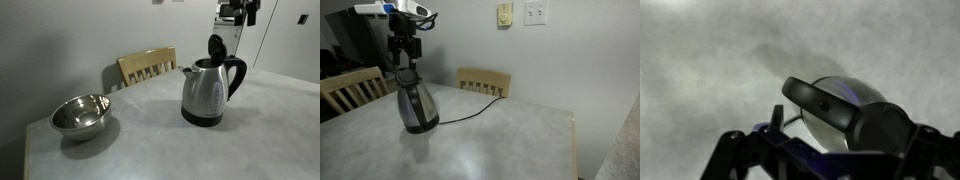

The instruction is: Press the button on the handle of the kettle

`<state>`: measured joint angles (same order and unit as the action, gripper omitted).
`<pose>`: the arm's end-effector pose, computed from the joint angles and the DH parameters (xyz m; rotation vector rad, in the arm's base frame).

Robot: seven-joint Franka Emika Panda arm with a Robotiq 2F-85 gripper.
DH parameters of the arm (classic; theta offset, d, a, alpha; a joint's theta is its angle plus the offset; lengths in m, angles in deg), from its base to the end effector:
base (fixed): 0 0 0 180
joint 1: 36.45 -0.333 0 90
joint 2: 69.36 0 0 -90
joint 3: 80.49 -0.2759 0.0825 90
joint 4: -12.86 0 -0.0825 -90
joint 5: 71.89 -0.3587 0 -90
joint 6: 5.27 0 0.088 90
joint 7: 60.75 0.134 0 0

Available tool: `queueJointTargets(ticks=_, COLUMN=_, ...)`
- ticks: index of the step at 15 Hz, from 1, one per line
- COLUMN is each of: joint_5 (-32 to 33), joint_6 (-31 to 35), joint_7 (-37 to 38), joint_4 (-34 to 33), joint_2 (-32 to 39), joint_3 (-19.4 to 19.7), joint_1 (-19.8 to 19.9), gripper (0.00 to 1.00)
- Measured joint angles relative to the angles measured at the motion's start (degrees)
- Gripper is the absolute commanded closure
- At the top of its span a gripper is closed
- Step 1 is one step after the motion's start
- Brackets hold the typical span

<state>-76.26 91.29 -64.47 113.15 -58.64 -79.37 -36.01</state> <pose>0.5488 -0.0052 0.3857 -3.0359 -0.0292 0.3794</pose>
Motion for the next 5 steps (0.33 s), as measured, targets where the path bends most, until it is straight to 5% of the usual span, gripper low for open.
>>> queueJointTargets(ticks=5, joint_5=-0.4, joint_6=0.5, joint_7=0.0, joint_4=0.2, joint_2=0.1, joint_3=0.0, joint_1=0.0, gripper=0.00)
